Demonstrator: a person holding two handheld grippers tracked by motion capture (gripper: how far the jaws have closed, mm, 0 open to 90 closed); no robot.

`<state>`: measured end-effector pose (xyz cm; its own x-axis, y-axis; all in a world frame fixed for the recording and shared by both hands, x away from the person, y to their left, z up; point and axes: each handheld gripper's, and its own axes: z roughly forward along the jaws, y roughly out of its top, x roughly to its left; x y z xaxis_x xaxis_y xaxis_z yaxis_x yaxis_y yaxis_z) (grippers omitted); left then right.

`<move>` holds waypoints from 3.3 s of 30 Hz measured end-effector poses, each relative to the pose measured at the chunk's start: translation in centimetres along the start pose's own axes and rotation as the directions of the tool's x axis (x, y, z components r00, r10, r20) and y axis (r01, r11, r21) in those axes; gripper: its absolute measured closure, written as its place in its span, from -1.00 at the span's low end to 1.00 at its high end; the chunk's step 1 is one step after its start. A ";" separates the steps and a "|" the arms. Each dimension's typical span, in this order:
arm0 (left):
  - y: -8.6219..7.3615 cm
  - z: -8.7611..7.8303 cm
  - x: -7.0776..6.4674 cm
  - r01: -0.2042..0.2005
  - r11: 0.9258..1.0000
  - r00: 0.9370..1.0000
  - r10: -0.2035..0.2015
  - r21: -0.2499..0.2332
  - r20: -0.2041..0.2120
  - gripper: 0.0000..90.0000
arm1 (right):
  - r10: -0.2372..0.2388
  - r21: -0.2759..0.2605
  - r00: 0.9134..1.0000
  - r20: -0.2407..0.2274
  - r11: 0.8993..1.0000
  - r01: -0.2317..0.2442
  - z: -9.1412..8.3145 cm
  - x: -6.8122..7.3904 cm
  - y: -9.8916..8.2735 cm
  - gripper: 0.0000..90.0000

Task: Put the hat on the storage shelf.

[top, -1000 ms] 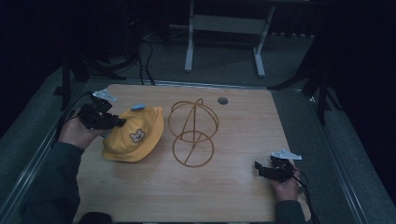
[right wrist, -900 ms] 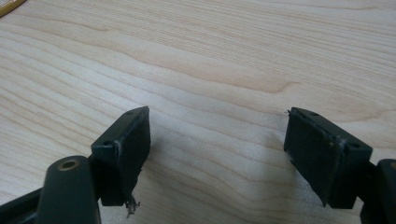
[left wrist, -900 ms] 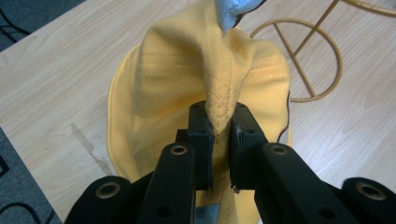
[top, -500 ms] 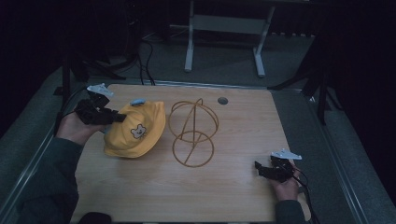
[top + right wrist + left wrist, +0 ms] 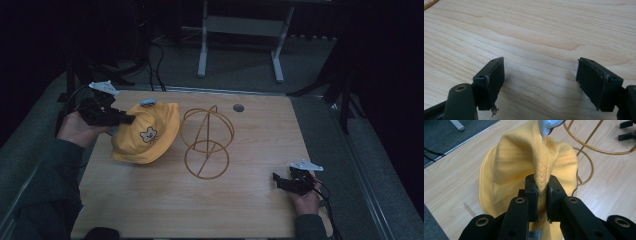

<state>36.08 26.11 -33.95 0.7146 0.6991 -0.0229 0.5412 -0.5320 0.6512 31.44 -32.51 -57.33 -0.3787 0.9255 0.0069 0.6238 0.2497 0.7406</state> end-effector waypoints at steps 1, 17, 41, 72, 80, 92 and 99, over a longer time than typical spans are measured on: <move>0.1 0.0 0.0 -0.004 1.000 1.000 0.004 0.002 0.002 0.81 | 0.000 0.000 1.000 0.000 1.000 0.000 0.0 0.0 0.0 -0.50; 0.8 -1.3 0.2 -0.047 0.996 0.997 0.050 -0.070 0.050 0.82 | -0.001 0.000 1.000 0.001 1.000 0.001 0.0 0.0 0.0 -0.50; 2.5 -3.5 0.3 -0.088 0.986 0.988 0.105 -0.140 0.117 0.82 | -0.006 0.001 1.000 0.003 1.000 0.006 0.0 0.0 0.0 -0.50; 6.6 -4.2 -1.9 -0.150 0.957 0.955 0.205 -0.247 0.216 0.82 | -0.004 0.004 1.000 0.002 1.000 0.004 0.1 0.0 0.1 -0.50; 8.3 -3.1 -2.9 -0.175 0.956 0.944 0.231 -0.235 0.237 0.82 | -0.003 0.004 1.000 0.002 1.000 0.003 0.1 0.0 0.1 -0.50; 10.7 -1.5 -4.6 -0.217 0.952 0.932 0.267 -0.214 0.245 0.82 | -0.005 0.003 1.000 0.002 1.000 0.005 0.1 0.0 0.1 -0.50; 11.5 -0.6 -5.3 -0.239 0.952 0.929 0.282 -0.194 0.239 0.81 | -0.005 0.003 1.000 0.002 1.000 0.005 0.1 0.0 0.1 -0.50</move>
<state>38.28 16.61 -25.85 0.9225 0.3854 -0.0194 0.2588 -0.5806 0.7720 31.57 -32.46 -57.31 -0.3807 0.9247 0.0019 0.6242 0.2554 0.7383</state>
